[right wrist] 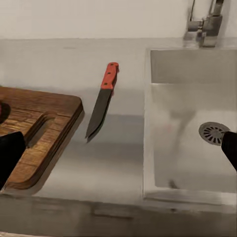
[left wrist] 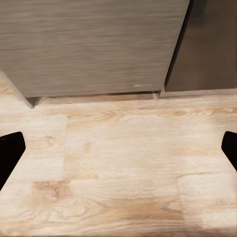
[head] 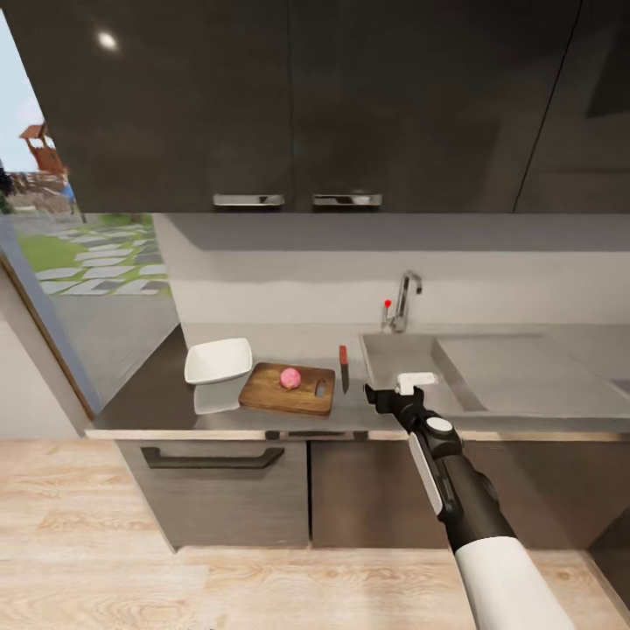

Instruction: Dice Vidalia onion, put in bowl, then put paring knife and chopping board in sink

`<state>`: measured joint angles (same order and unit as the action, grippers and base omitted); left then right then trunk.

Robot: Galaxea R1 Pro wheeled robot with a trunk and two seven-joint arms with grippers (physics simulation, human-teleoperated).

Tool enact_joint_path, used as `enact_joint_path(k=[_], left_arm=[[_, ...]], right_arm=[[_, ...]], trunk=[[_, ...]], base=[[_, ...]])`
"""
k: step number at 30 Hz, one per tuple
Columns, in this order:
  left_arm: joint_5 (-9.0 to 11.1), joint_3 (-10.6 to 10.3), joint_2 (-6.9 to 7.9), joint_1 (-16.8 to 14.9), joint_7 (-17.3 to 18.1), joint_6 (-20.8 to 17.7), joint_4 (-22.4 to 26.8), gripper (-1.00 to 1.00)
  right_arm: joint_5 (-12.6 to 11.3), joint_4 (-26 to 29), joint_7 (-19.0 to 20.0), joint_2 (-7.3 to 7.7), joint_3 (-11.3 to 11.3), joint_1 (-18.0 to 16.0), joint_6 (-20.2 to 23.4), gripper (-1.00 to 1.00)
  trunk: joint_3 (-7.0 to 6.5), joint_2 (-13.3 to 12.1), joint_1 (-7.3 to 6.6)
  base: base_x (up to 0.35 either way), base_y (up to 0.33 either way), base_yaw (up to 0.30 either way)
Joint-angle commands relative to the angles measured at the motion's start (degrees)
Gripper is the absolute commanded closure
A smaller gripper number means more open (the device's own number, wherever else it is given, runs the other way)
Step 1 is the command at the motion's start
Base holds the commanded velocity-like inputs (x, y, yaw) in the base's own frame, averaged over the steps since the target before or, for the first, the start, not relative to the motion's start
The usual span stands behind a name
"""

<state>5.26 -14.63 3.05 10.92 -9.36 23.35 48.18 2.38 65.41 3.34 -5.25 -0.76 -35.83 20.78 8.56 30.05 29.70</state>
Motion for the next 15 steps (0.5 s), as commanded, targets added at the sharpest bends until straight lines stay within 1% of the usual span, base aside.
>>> enact_joint_path(k=[1,6,7,13,15], left_arm=[[0.5,-0.4,0.10,0.0,-0.4,0.1,0.1,-1.00],[0.5,-0.3,0.05,0.0,-0.4,0.1,-0.1,-1.00],[0.5,-0.3,0.04,0.0,-0.4,0.0,-0.2,-1.00],[0.5,-0.3,0.02,0.0,-0.4,0.0,-0.4,-1.00],[0.5,-0.3,0.02,0.0,-0.4,0.0,-0.4,-1.00]], right_arm=[[0.3,0.0,0.3,-0.02,0.1,0.0,0.3,-1.00],[0.3,-0.2,0.2,0.07,0.2,0.0,0.3,-1.00],[0.3,-0.2,0.2,0.09,0.2,0.0,0.3,-1.00],[0.3,-0.2,0.2,0.47,0.3,0.1,0.3,-1.00],[0.3,-0.5,0.3,0.61,0.3,0.1,0.3,-1.00]], trunk=[[0.09,0.1,0.03],[0.09,0.1,0.03],[0.09,0.1,0.03],[0.09,0.1,0.03],[0.09,0.1,0.03]], base=[[0.127,-0.112,0.283],[0.175,-0.166,0.280],[0.195,-0.195,0.148],[0.195,-0.208,0.043],[0.100,-0.254,0.006]])
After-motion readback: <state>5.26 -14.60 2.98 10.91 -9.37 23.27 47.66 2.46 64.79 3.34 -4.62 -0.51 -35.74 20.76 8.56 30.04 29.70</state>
